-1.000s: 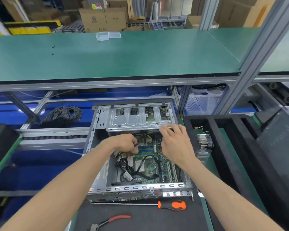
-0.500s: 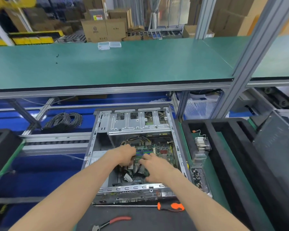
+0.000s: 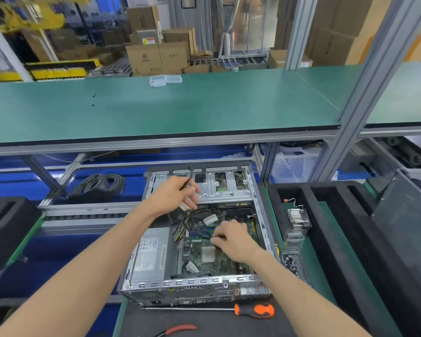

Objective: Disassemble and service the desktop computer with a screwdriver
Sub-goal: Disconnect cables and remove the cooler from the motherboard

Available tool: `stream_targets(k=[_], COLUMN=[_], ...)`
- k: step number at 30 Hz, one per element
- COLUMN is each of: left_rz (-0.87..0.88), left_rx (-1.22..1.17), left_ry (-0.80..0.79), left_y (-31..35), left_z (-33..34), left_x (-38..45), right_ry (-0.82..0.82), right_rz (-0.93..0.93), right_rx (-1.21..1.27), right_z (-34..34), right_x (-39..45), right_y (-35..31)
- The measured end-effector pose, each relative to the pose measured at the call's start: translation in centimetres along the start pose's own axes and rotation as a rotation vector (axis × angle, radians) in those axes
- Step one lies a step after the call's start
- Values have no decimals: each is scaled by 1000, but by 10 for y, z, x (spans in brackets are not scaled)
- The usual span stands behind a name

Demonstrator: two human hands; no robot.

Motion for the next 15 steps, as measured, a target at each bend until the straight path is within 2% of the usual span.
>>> stream_targets(k=[3,6,10,15], left_rz=[56,65,129,129], left_rx=[-179,-311,-398,-379], left_ry=[128,209,245,266], left_y=[9,9,18,42], left_z=[-19,-26,-19,3], left_x=[2,8,18,31], right_ry=[80,172,293,507], right_rz=[45,66,111,182], right_rx=[296,464,631,767], right_z=[-18,-38,-68,-117], right_x=[-3,-5,-9,-29], right_y=[6,9,15,49])
Point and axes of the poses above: each hand's wrist, its own x-axis towards the middle knuckle, its own z-axis out of the palm, y = z × x, the point moved 9 cm from there along x, towards the middle knuckle, and after that the axes turned 14 degrees about -x, right-handed, at the moved point
